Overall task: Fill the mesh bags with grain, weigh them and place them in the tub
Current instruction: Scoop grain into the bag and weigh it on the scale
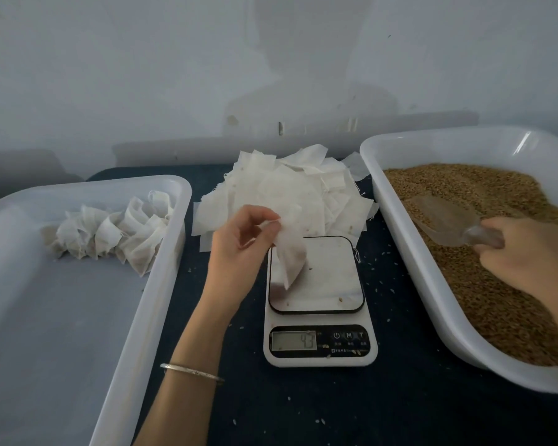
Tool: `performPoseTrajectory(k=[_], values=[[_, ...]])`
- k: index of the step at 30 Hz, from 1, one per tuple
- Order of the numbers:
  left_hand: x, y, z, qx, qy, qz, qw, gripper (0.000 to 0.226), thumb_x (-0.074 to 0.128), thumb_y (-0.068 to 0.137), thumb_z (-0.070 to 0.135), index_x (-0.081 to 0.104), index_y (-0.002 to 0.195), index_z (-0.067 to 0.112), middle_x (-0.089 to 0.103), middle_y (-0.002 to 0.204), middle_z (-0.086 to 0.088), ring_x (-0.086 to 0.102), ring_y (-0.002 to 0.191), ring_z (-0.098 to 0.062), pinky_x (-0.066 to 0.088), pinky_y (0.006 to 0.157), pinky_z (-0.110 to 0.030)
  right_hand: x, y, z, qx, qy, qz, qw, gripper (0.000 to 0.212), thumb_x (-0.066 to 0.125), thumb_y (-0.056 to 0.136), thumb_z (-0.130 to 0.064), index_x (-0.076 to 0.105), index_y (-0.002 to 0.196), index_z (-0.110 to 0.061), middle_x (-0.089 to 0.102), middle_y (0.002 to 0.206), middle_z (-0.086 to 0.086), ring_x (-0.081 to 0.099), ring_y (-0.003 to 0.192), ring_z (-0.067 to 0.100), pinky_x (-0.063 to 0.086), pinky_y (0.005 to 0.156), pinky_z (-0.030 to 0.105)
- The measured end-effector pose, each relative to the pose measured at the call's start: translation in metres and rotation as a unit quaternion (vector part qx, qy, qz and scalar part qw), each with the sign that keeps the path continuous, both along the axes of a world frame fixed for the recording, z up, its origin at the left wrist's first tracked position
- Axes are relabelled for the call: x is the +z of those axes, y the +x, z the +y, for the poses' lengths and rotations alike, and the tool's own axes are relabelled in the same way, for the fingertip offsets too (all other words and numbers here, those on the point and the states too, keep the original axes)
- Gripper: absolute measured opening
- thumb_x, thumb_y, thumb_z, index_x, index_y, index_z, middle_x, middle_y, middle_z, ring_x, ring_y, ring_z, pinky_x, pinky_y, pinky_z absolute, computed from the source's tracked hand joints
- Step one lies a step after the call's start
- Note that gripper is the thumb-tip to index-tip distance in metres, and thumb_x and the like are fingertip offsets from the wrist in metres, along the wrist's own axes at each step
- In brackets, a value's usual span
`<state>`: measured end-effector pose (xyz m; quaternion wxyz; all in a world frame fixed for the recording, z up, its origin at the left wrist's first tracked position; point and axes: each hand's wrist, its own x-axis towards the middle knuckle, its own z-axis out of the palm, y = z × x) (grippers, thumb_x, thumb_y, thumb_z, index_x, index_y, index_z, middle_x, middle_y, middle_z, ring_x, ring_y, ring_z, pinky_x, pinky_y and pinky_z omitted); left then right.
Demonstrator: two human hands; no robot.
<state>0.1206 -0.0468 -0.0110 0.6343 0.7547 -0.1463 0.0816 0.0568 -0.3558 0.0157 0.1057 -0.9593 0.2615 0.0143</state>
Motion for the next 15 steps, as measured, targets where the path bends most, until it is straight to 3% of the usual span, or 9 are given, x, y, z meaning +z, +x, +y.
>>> performPoseTrajectory(k=[3,6,11,15], values=[[0.000,0.001,0.005,0.024,-0.052,-0.002,0.998,0.013,0.060,0.092,0.005,0.064,0.089,0.018,0.067,0.082,0.006,0.064,0.079,-0.012,0.054,0.077,-0.025,0.003,-0.001,0.001,0.002,0.006,-0.001,1.000,0.033,0.056,0.091,-0.028,0.055,0.124,-0.027,0.063,0.106,0.009,0.059,0.095,0.033,0.051,0.086,0.046],[0.002,0.003,0.007,0.027,-0.047,-0.005,0.999,0.013,0.060,0.092,0.005,0.064,0.088,0.017,0.067,0.082,0.003,0.064,0.078,-0.014,0.056,0.080,-0.033,0.005,-0.003,0.002,0.005,-0.001,-0.007,1.000,0.032,0.055,0.092,-0.029,0.055,0.123,-0.027,0.063,0.104,0.008,0.058,0.093,0.032,0.051,0.084,0.044],[0.006,0.001,-0.003,0.009,0.008,-0.025,1.000,0.019,0.062,0.090,0.003,0.064,0.087,0.022,0.068,0.082,0.009,0.065,0.076,-0.005,0.054,0.075,-0.019,0.004,-0.004,0.002,0.012,-0.016,-0.015,1.000,0.027,0.054,0.092,-0.029,0.057,0.119,-0.028,0.063,0.093,0.005,0.059,0.083,0.028,0.052,0.078,0.041],[0.003,-0.008,-0.019,-0.039,0.112,-0.016,0.993,0.023,0.063,0.090,0.008,0.063,0.084,0.030,0.067,0.083,0.011,0.062,0.076,-0.003,0.048,0.070,-0.013,0.003,-0.004,0.001,0.013,-0.016,-0.023,1.000,0.022,0.055,0.091,-0.029,0.059,0.113,-0.028,0.063,0.093,0.005,0.059,0.083,0.028,0.052,0.078,0.041]])
